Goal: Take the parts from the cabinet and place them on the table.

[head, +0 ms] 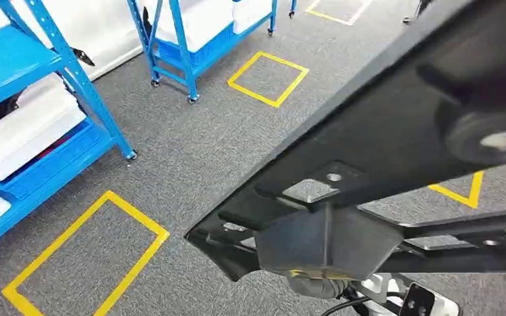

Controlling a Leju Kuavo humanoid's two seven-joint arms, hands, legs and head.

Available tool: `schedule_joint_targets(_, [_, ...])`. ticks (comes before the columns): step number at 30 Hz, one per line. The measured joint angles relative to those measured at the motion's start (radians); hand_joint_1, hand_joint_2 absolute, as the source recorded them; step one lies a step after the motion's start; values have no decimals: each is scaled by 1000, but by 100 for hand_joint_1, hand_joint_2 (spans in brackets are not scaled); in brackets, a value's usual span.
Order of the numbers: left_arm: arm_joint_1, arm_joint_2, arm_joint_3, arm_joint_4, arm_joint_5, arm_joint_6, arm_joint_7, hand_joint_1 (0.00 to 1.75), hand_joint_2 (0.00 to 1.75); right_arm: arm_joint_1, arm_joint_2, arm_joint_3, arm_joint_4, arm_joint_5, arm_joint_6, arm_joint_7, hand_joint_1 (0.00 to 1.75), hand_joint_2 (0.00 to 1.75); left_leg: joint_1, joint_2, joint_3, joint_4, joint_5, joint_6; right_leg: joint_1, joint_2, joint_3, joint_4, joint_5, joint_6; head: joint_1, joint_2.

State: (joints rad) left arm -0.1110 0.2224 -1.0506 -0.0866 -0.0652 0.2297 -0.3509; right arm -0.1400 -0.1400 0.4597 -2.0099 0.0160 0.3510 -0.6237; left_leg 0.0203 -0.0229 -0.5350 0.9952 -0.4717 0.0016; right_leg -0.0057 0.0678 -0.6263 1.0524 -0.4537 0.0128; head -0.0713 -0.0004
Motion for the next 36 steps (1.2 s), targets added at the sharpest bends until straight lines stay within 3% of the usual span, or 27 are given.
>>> schedule_joint_targets(1, [1, 0, 0, 0, 0, 0, 0, 0, 175, -1, 0, -3, -2, 0, 0, 0, 169, 175, -1, 9, -1, 0, 1, 8, 0, -38, -21, 46, -34, 4, 0, 0])
schedule_joint_targets(2, [3, 0, 0, 0, 0, 0, 1, 0, 175, 0, 0, -7, -3, 0, 0, 0, 169, 175, -3, 21, -2, 0, 1, 9, -3, -54, -56, 122, -75, 8, 0, 0])
schedule_joint_targets(4, [8, 0, -1, 0, 0, 0, 2, 0, 175, 5, 0, -11, -3, 1, -2, 0, 169, 175, -6, 48, -4, 0, 0, 10, -8, -59, -120, 264, -129, 16, 0, 0])
schedule_joint_targets(5, [8, 0, -1, 0, 0, 2, 6, 0, 175, 7, 0, -12, -3, 0, -4, 0, 169, 175, -6, 61, -4, 1, 0, 10, -10, -62, -127, 282, -125, 18, 0, 0])
schedule_joint_targets(6, [6, 2, -1, 0, 0, 5, 6, 0, 175, 6, 0, -13, -3, -3, -4, 0, 169, 175, -6, 74, -4, 1, 0, 10, -11, -65, -107, 249, -99, 20, 0, 0])
schedule_joint_targets(8, [1, 3, -1, 0, 0, 7, 3, 0, 175, 6, 0, -21, -6, -10, -4, 0, 169, 175, -6, 93, -2, 2, -3, 6, -11, -87, -13, 84, -23, 16, 0, 0])
schedule_joint_targets(9, [-1, 5, -2, 0, 0, 7, 0, 0, 175, 4, 0, -25, -10, -11, -5, 0, 169, 175, -8, 102, 1, 4, -5, 3, -7, -127, 36, 2, 0, 11, 0, 0])
schedule_joint_targets(10, [0, 9, -2, 0, 0, 8, -3, 0, 175, 1, 0, -28, -11, -11, -6, 0, 169, 175, -17, 110, 2, 7, -9, -4, 6, -159, 47, -26, -16, -1, 0, 0])
schedule_joint_targets(11, [0, 12, -5, 0, 0, 7, -9, 0, 175, 1, 0, -30, -13, -13, -12, 0, 169, 175, -17, 117, 3, 6, -9, -10, 4, -139, 43, -26, -10, -10, 0, 0])
schedule_joint_targets(13, [-3, 19, -14, 0, 0, 13, -7, 0, 175, 6, 0, -36, -14, -15, -29, 0, 169, 175, -18, 139, 7, 4, -9, -18, 8, -119, 35, -24, -10, -18, 0, 0])
schedule_joint_targets(14, [-6, 22, -21, 0, 0, 22, 3, 0, 175, 7, -1, -39, -15, -15, -39, 0, 169, 175, -18, 148, 9, 4, -12, -25, 3, -107, 37, -33, -5, -26, 0, 0])
schedule_joint_targets(16, [-7, 26, -28, 0, 0, 34, 27, 0, 175, 7, -1, -39, -17, -6, -63, 0, 169, 175, -9, 66, -10, 53, -54, -35, -4, -89, 40, -40, 3, -37, 0, 0])
schedule_joint_targets(17, [-5, 30, -33, 0, 0, 36, 37, 0, 175, 9, -1, -39, -17, 2, -76, 0, 169, 175, -8, 42, -43, 131, -101, -35, -4, -80, 38, -40, 5, -43, 0, 0])
schedule_joint_targets(19, [2, 35, -43, 0, 0, 37, 46, 0, 175, 17, -2, -39, -16, 8, -85, 0, 169, 175, -8, 31, -116, 289, -167, -38, -3, -55, 34, -39, 6, -45, 0, 0])
schedule_joint_targets(20, [3, 36, -47, 0, 0, 37, 47, 0, 175, 22, -3, -39, -16, 11, -88, 0, 169, 175, -8, 31, -135, 326, -169, -39, -3, -43, 34, -38, 6, -45, 0, 0])
schedule_joint_targets(21, [2, 36, -49, 0, 0, 37, 48, 0, 175, 25, -3, -39, -16, 12, -90, 0, 169, 175, -7, 31, -130, 313, -145, -39, -3, -29, 34, -36, 7, -44, 0, 0])
schedule_joint_targets(22, [1, 36, -50, 0, 0, 37, 48, 0, 175, 25, -4, -39, -16, 13, -91, 0, 169, 175, -4, 29, -103, 251, -101, -39, -5, -15, 34, -33, 6, -43, 0, 0])
schedule_joint_targets(23, [0, 37, -50, 0, 0, 37, 48, 0, 175, 25, -4, -39, -16, 13, -91, 0, 169, 175, -1, 22, -67, 169, -53, -40, -6, -2, 34, -29, 5, -40, 0, 0])
schedule_joint_targets(24, [0, 38, -51, 0, 0, 37, 48, 0, 175, 26, -4, -39, -16, 13, -92, 0, 169, 175, 5, -2, -27, 79, -9, -41, -6, 11, 34, -23, 2, -35, 0, 0])
schedule_joint_targets(25, [0, 38, -52, 0, 0, 37, 48, 0, 175, 26, -5, -39, -16, 13, -92, 0, 169, 175, 6, -45, -11, 42, -19, -41, -2, 21, 30, -17, -1, -28, 0, 0])
schedule_joint_targets(29, [-2, 38, -55, 0, 0, 38, 50, 0, 175, 30, -6, -39, -16, 14, -92, 0, 169, 175, 0, -17, -8, 26, -20, -15, -8, 59, 12, -20, 14, 1, 0, 0])
schedule_joint_targets(30, [-7, 38, -55, 0, 0, 38, 50, 0, 175, 32, -7, -39, -16, 14, -92, 0, 169, 175, 5, -5, -6, 17, -13, -5, -9, 40, 9, -13, 8, 4, 0, 0])
schedule_joint_targets(31, [-9, 39, -55, 0, 0, 38, 51, 0, 175, 30, -8, -39, -16, 14, -92, 0, 169, 175, 3, 4, -6, 15, -11, 2, -5, -11, -2, 13, -14, 7, 0, 0])
schedule_joint_targets(32, [-9, 40, -55, 0, 0, 39, 50, 0, 175, 29, -9, -39, -16, 14, -92, 0, 169, 175, 0, 13, -6, 15, -11, 7, -5, -39, -30, 74, -51, 10, 0, 0])
schedule_joint_targets(34, [-1, 40, -56, 0, 0, 39, 51, 0, 175, 32, -10, -39, -16, 14, -92, 0, 169, 175, -6, 39, -7, 16, -13, 11, -7, -58, -109, 242, -125, 14, 0, 0])
schedule_joint_targets(35, [1, 40, -56, 0, 0, 39, 51, 0, 175, 33, -11, -39, -16, 14, -92, 0, 169, 175, -8, 53, -8, 16, -14, 12, -8, -61, -134, 293, -133, 15, 0, 0])
schedule_joint_targets(36, [0, 40, -56, 0, 0, 39, 51, 0, 175, 34, -11, -39, -16, 14, -92, 0, 169, 175, -10, 64, -7, 16, -14, 12, -8, -63, -132, 290, -119, 15, 0, 0])
